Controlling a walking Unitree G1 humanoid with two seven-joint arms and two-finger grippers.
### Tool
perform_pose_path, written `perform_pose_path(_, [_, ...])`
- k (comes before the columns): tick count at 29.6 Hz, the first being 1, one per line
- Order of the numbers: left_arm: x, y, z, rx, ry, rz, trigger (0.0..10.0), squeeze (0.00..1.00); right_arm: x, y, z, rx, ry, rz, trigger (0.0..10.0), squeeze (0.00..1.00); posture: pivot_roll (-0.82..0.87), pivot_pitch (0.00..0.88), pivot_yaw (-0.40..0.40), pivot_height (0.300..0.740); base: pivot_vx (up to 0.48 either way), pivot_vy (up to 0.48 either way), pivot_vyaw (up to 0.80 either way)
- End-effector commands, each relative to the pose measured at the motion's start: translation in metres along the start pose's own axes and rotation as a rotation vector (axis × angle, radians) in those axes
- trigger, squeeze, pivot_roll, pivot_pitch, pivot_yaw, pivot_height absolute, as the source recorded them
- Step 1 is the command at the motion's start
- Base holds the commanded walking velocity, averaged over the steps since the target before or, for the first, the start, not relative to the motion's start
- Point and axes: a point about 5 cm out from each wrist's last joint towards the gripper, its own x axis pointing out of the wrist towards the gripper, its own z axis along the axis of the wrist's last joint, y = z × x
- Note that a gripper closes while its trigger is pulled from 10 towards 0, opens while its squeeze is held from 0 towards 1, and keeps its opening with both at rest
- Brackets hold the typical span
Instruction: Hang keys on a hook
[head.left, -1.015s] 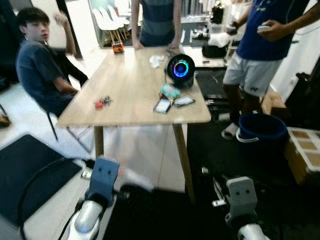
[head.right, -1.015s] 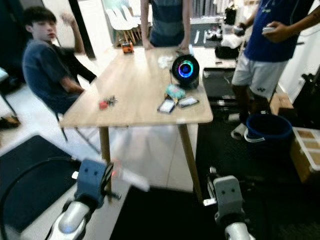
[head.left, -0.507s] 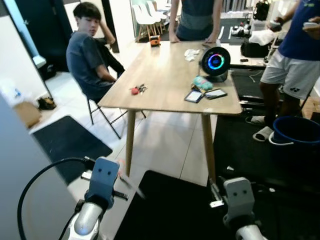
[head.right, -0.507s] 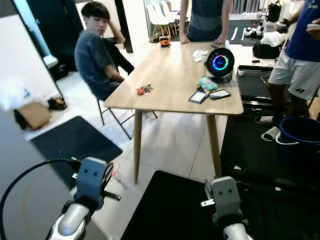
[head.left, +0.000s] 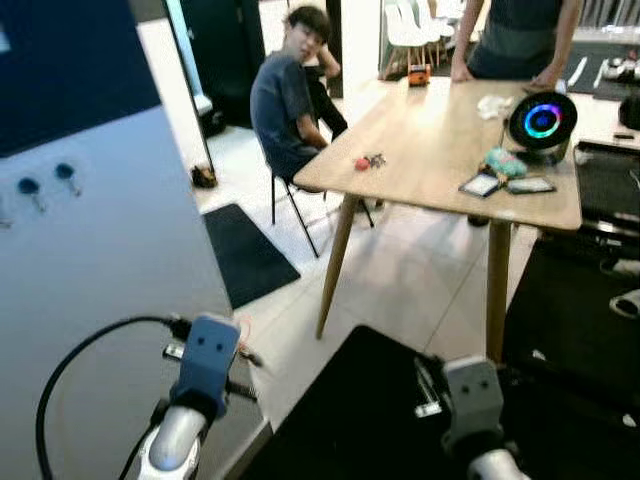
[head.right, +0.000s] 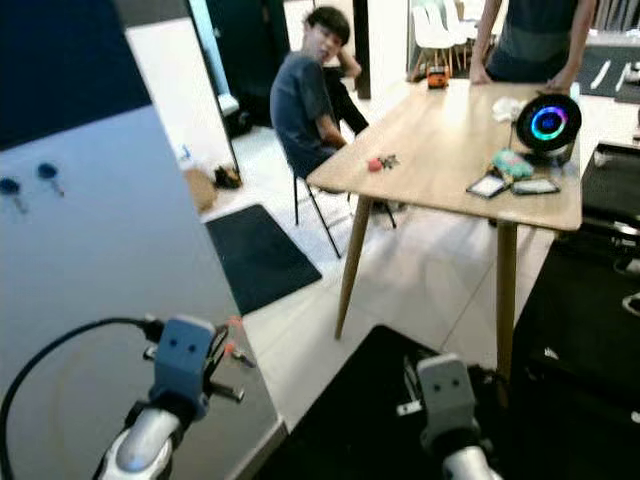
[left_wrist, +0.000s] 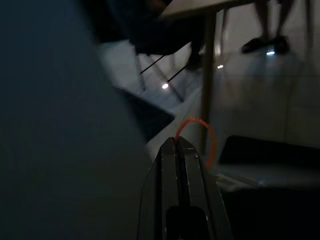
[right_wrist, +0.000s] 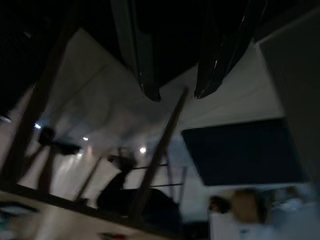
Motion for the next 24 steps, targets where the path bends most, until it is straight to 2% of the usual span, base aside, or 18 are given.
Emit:
perform_pose_path(1, [-0.0017,0.0020,-0.0035,0.012,0.015,0.001,10.0,0.00,-0.0003,0.0057,-0.0010,0.013,0.002,0.019,10.0,0.00,0.03,0.098,0.075,0.740,-0.244,0.000,0.67])
perform_pose_path(7, [-0.0011,0.0016,-0.0036,0.013,0.015,-0.002,10.0,0.00,-0.0004,0.0056,-0.0016,0.016,0.005,0.015,10.0,0.00,0.03,0.097,0.077,0.740,-0.246,0.000,0.67])
perform_pose_path(11, [-0.0005,0.0012,-0.0032,0.014,0.014,-0.004,10.0,0.00,-0.0003,0.0054,-0.0020,0.019,0.006,0.012,10.0,0.00,0.03,0.097,0.079,0.740,0.000,0.000,0.63])
perform_pose_path(24, [-0.0016,-0.0005,-0.0033,0.010,0.026,-0.023,10.0,0.00,0.0001,0.0076,-0.0025,0.054,0.013,0.004,10.0,0.00,0.04,0.104,0.082,0.740,0.000,0.000,0.00])
